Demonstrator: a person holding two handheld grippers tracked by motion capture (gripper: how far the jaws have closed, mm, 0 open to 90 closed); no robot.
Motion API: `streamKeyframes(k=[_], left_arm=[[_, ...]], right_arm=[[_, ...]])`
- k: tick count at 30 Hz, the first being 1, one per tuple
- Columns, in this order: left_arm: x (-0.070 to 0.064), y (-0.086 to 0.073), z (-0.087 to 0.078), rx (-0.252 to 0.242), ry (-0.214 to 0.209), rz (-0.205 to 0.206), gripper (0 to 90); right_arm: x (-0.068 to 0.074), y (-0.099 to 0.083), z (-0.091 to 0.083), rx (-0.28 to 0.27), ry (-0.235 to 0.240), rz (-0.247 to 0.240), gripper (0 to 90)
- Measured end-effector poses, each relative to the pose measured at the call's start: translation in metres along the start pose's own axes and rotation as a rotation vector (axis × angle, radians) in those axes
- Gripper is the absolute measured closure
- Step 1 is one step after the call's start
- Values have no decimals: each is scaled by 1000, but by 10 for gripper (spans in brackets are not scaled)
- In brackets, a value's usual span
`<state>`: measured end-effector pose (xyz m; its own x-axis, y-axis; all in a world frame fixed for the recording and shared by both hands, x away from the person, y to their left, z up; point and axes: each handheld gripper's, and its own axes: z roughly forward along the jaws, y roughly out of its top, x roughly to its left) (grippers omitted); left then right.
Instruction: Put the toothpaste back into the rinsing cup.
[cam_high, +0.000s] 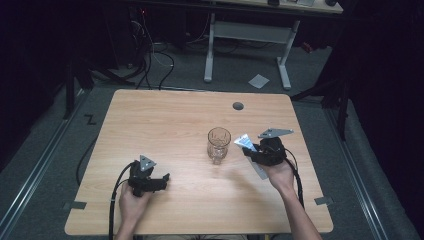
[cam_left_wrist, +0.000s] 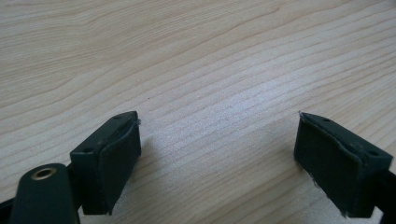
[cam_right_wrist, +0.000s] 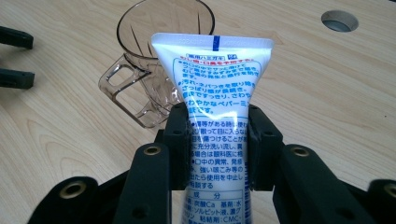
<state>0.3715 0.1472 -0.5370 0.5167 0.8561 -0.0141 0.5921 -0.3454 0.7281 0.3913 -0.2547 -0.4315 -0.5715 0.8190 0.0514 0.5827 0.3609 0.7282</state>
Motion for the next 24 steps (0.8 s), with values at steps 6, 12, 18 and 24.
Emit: streamKeyframes(k=[6,12,18,24], left_arm=[[0,0,0,0,0,0,150],[0,0,0,0,0,0,150],[0,0,0,0,0,-1,150],[0,0,0,0,0,0,150]], right_arm=[[3,1,-4,-26,14,15,667],[7,6,-5,-42,26,0,666],[13,11,-3,-56,37,-12,665],[17,16,-2,-76,50,-18,664]])
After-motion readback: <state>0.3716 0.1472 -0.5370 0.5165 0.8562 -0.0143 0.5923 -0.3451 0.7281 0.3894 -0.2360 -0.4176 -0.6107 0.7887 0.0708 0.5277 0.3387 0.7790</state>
